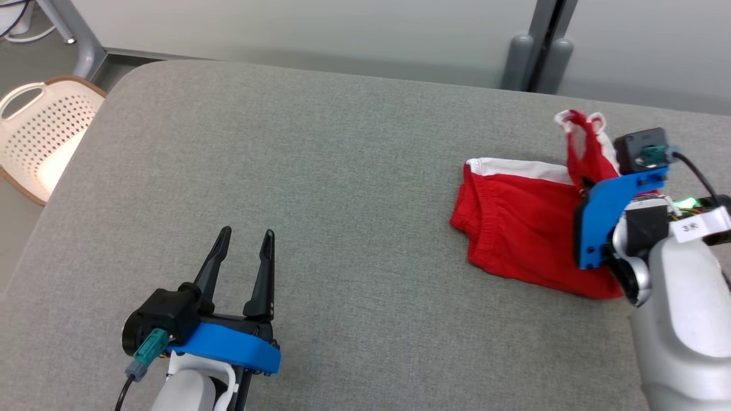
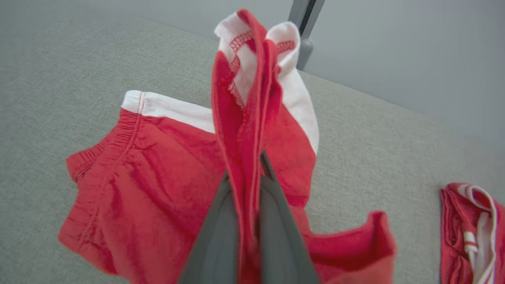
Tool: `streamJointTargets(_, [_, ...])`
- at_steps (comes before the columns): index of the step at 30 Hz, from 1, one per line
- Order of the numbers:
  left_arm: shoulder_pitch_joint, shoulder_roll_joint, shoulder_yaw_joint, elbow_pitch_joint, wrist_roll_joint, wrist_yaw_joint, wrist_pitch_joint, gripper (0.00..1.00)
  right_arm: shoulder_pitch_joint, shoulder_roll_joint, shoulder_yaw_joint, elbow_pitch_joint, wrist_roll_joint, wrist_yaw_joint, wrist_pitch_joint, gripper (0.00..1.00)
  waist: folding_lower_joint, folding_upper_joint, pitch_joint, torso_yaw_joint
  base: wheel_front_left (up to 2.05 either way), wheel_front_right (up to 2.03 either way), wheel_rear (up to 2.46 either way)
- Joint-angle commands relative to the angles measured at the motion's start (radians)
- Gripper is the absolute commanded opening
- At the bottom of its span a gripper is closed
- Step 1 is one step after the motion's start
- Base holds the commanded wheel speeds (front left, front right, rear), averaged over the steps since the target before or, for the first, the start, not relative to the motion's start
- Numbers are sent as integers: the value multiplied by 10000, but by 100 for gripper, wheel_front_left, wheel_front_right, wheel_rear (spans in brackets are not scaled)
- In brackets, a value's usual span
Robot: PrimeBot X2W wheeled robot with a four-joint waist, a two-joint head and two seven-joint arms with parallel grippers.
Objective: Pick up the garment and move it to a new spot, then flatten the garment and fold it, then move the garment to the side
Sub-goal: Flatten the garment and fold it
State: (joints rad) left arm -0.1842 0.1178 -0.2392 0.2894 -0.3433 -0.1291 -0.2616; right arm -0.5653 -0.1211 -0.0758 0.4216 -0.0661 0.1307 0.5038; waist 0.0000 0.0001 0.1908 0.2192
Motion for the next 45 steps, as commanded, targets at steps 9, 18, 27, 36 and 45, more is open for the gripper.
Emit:
streamJointTargets(9, [-292, -44, -180, 55, -165, -9, -40, 100, -436, 513, 870, 814, -24, 2, 178, 0, 0, -1, 232, 683, 0, 0, 0])
streamJointTargets(18, [-19, -11, -38, 57, -152, -10, -40, 100, -555, 699, 1567, 1134, 1531, 2, -191, 100, 0, -1, 112, 824, 0, 0, 0])
streamJointTargets(27, [128, 102, 275, -74, -20, -10, -40, 100, 64, 38, 1866, -891, 1881, 2, -657, 100, 0, -1, -94, 169, 0, 0, 0])
streamJointTargets(36, [-221, 199, 129, -9, -30, -10, -40, 100, 1065, -849, 331, -1305, 1054, 3, -1155, 100, 0, -1, -70, -149, 0, 0, 0])
streamJointTargets(45, [-383, 286, 46, 0, -50, -10, -40, 100, 1411, -870, -215, -249, 80, 2, -1568, 0, 0, -1, 179, -248, 0, 0, 0])
